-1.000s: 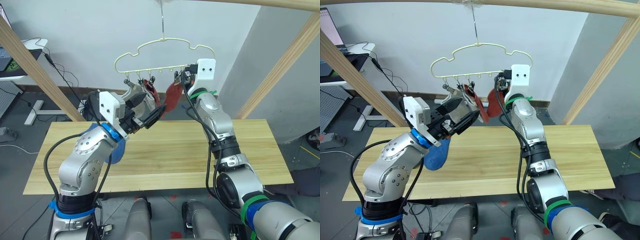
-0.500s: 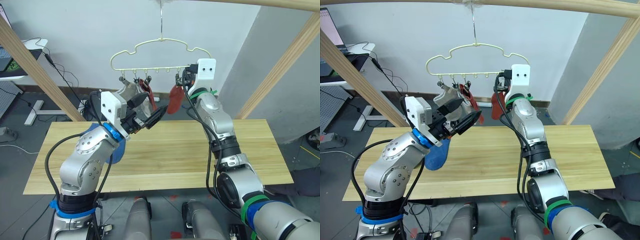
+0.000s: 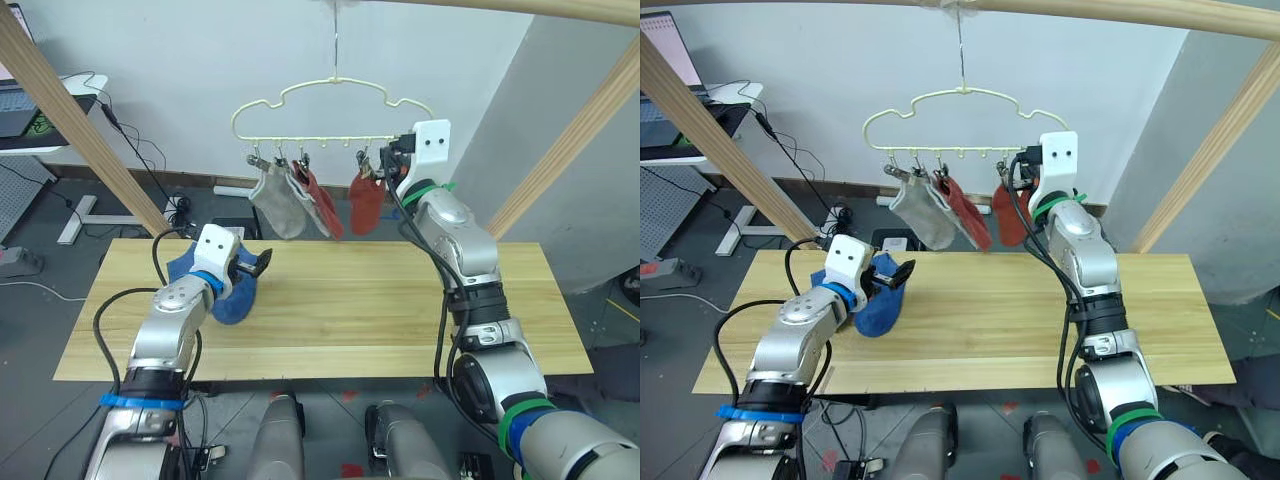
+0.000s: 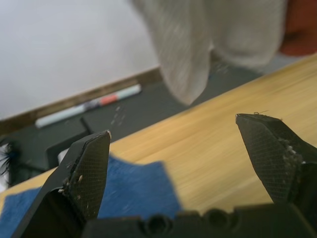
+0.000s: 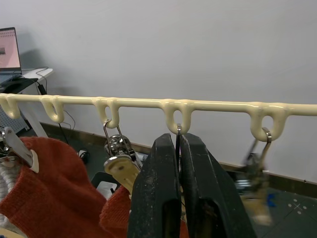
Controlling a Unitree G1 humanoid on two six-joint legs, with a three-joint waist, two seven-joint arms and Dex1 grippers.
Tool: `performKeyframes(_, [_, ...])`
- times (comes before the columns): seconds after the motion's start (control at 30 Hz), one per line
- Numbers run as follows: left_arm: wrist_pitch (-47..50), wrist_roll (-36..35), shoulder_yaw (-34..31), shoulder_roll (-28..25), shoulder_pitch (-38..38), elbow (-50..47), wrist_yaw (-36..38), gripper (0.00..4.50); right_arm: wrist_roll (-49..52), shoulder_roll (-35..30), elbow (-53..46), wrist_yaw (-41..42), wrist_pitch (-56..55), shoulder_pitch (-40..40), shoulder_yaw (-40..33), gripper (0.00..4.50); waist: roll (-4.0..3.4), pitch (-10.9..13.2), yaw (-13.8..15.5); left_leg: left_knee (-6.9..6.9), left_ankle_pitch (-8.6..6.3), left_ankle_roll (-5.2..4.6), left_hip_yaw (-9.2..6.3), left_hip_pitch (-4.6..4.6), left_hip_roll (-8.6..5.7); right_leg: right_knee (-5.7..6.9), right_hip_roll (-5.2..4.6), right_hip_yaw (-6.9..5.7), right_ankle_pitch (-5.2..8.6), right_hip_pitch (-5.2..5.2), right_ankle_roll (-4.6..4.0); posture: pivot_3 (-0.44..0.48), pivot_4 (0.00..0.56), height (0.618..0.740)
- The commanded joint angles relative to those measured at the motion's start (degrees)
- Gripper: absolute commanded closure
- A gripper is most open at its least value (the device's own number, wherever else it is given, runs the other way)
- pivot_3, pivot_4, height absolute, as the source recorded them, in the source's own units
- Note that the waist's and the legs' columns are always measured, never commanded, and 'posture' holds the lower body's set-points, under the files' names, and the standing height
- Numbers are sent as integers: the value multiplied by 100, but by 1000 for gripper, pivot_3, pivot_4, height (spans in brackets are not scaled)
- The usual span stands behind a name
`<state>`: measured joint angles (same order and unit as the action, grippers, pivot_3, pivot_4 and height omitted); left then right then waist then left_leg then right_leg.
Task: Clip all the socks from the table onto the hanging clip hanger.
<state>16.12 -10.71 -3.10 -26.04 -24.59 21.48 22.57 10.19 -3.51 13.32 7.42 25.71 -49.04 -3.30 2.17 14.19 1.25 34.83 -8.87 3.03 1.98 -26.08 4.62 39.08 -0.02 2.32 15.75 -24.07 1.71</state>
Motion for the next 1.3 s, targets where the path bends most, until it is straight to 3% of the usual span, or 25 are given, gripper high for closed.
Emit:
performKeyframes(0.03, [-404, 281, -57, 5, -358, 1025, -120, 0, 55, -65, -446, -20, 198, 70, -57, 4483, 0, 0, -4, -1, 0, 0, -1, 0, 1, 0, 1, -2, 0, -1, 0, 55, 232, 740])
performKeyframes(0.27, [-1089, 690, 11, 15, -1207, 3085, -61, 0, 27, -148, -798, -84, 533, 216, -72, 4483, 0, 0, -7, -2, 0, 0, -2, -3, -1, 0, 0, -6, 0, -1, 0, 24, 241, 740])
performKeyframes(0.47, [-1024, 677, -58, 143, -1433, 3856, 249, 0, 23, -156, -922, -122, 679, 230, -88, 4483, 0, 0, -18, -1, 0, 0, -4, -1, -2, 3, -1, -9, 0, 1, 0, 19, 243, 740])
performKeyframes(0.63, [-1071, 812, 18, 137, -1394, 3860, 418, 1370, 33, -165, -869, -123, 673, 182, -104, 4500, 0, 0, -19, 1, 0, 0, -3, 1, -2, 4, -1, -8, 0, 4, 0, 27, 243, 740])
performKeyframes(0.87, [-1203, 872, 105, 154, -1173, 3491, 582, 3147, 45, -171, -807, -100, 654, 144, -113, 4500, 0, 0, -23, 1, 0, 0, -3, 2, -1, 5, -1, -8, 0, 4, 0, 35, 240, 740])
performKeyframes(1.0, [-1210, 756, 158, 217, -809, 2626, 891, 4342, 78, -217, -772, -35, 689, 104, -133, 4500, 0, 0, -27, 1, 0, 0, -3, 1, -1, 5, -1, -8, 0, 3, 0, 44, 228, 740])
performKeyframes(1.17, [-737, 665, 252, 288, -244, 1291, 1059, 4451, 74, -399, -681, 120, 699, 106, -141, 4500, 1, -1, -15, 1, 0, 0, -3, 0, -1, 4, -4, -8, -1, 4, -1, 48, 220, 740])
performKeyframes(1.3, [-460, 62, 114, 602, 188, -165, 1297, 4451, 172, -475, -707, 183, 840, 83, -225, 4500, 1, -1, -7, 2, 0, 0, -4, -2, -1, 5, -4, -8, -1, 4, -1, 50, 208, 740])
